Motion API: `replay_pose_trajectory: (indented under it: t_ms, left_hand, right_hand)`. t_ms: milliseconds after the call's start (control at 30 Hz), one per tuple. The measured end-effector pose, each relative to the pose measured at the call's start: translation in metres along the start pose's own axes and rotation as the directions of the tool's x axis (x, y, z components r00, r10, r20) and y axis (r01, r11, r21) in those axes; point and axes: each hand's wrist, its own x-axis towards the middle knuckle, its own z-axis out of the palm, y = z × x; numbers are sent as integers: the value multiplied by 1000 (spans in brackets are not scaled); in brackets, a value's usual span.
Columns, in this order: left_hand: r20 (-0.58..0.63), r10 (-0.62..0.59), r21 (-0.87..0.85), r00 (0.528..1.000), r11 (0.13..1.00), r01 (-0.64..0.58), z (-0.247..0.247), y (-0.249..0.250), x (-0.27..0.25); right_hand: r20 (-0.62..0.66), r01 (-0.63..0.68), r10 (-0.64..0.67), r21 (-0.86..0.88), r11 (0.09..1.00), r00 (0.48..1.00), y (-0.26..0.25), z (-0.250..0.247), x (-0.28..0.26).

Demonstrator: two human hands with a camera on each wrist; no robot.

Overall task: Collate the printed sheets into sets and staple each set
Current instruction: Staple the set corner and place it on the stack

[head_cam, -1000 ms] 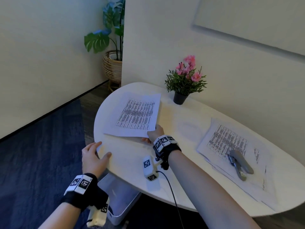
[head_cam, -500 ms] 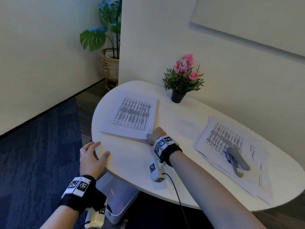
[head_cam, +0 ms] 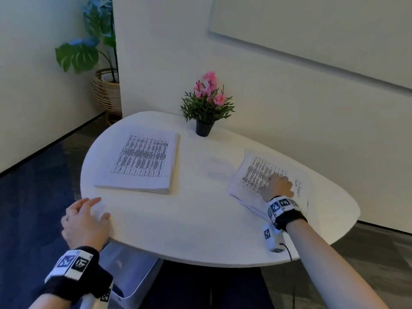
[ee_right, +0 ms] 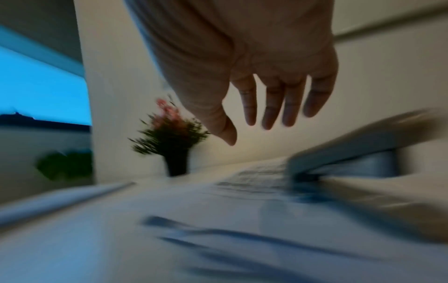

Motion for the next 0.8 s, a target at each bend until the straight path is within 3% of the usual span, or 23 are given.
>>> replay_pose_trajectory:
  t_ms: [133, 267, 367, 467, 533, 667, 800]
  left_hand:
    - [101, 211, -74, 972, 976, -204, 13, 38, -15]
    - [272, 422, -141, 865, 906, -398, 40, 91, -37]
    - [476, 463, -142, 747, 879, -455, 63, 124, -55]
    - [678, 403, -93, 615, 877, -472, 82, 144, -68]
    - [751, 347, -34, 561, 870, -492, 91, 151, -74]
    - [765, 299, 12, 570, 879, -477, 97, 146, -74]
    - [775, 276, 50, 569, 871, -489, 97, 134, -69]
  right_hand:
    - [37, -123, 126, -73, 990, 991, 57, 21, 16]
    - [118, -66, 66, -1, 998, 991, 88, 29, 26]
    - [84, -61, 54, 87, 994, 995, 109, 22, 29]
    - [41, -172, 167, 181, 968, 985, 141, 11, 37]
    - [21, -240, 240, 173, 955, 971, 165, 7, 44]
    - [-7, -183, 184, 40, 982, 983, 204, 12, 57]
    - [-64, -243, 244, 30, 970, 968, 189, 1, 46]
